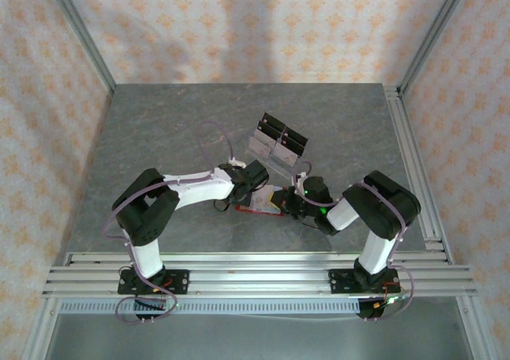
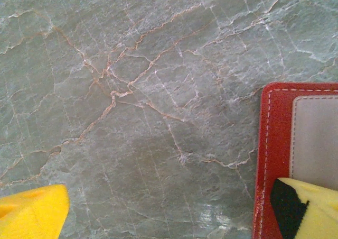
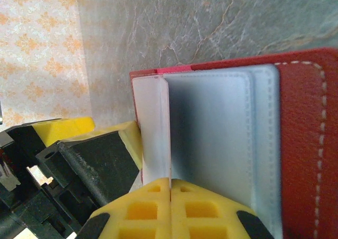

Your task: Put the credit cards into the card holder

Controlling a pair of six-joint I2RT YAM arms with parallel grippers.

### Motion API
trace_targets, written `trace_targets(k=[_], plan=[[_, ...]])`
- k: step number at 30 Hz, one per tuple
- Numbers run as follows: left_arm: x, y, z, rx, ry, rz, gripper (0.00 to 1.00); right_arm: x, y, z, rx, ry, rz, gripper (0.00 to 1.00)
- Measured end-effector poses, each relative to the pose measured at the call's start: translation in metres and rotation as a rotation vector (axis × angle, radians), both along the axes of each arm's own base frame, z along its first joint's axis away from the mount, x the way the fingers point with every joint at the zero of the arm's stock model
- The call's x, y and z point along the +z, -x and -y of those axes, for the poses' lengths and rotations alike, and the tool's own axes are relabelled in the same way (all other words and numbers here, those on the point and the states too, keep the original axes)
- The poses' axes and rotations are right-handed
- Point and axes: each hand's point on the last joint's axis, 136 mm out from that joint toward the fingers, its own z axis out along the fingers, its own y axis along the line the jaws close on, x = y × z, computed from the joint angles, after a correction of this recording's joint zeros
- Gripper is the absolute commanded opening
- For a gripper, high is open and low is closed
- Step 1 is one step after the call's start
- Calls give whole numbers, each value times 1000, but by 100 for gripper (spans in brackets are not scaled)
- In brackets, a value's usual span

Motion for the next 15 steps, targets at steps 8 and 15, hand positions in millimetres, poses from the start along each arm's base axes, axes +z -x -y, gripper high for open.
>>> trace_targets(k=[8, 15], plan=[[0, 0, 0, 0, 0, 0, 100, 1, 1, -2, 5, -6, 1, 0], [0, 0, 0, 0, -1, 0, 100, 0, 4, -4, 14, -7, -2, 0]])
